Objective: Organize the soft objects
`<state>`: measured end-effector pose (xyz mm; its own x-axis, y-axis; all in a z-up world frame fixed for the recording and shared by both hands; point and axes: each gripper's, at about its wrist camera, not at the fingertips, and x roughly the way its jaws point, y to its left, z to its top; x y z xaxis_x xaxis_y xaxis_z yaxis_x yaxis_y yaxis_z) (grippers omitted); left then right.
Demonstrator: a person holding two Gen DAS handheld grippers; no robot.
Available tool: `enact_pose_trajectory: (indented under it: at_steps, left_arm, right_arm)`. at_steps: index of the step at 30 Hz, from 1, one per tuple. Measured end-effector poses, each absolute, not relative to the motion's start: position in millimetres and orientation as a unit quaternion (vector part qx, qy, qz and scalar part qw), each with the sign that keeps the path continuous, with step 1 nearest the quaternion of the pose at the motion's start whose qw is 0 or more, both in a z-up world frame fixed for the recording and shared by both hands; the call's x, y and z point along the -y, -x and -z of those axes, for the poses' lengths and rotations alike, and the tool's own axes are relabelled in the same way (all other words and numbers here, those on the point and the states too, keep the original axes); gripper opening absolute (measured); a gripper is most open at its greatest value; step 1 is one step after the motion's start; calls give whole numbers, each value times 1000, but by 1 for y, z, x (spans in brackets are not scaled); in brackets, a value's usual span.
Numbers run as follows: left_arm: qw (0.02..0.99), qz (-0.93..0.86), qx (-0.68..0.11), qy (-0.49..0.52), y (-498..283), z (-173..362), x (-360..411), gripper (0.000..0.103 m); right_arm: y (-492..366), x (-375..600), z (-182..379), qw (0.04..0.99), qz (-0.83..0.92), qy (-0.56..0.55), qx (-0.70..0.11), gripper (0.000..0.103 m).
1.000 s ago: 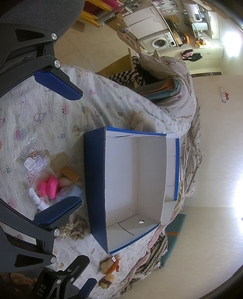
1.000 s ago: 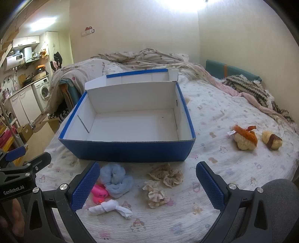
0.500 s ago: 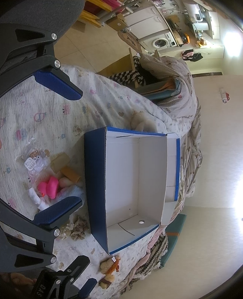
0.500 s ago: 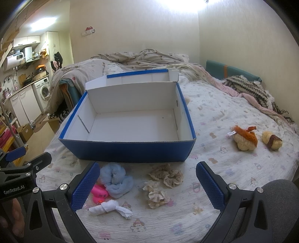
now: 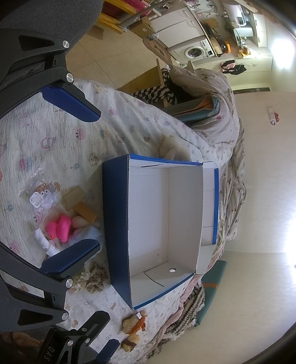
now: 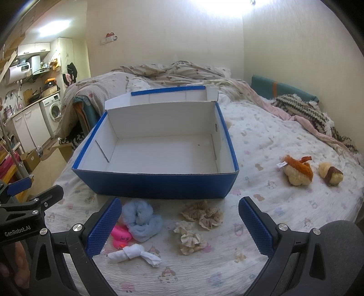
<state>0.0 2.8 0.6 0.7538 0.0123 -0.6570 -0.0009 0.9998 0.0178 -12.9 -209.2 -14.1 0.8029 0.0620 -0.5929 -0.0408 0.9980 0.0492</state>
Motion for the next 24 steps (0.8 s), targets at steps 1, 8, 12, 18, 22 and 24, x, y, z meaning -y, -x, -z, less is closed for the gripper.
enact_pose_trajectory:
  at_steps: [1,8,12,18,22,24]
  left_arm:
    - [936,-3,-352,-8,0,-1,-3,103]
    - [925,-27,-379,-1,-15,-1,-16,103]
    - [906,-62,-419,18,-38,5,-38,103]
    - [856,-86,-509,36,-65,35,-59,103]
    - [813,-65,-576,53,-73,65,-59,102]
    - [794,-58,-603,56,-73,79,-54,102]
  right_arm:
    - [13,209,14,949,-27,-17,-313,103]
    - [2,222,7,939,-45,-59,-337,103]
    - [-20,238,9,918,-56,-90,-382,103]
    - [-53,244,33,883,-60,-82,-459,103]
    - [-65,247,55,859,-62,-87,-501,103]
    - [-69,248,64,852,-57,-93,-512,103]
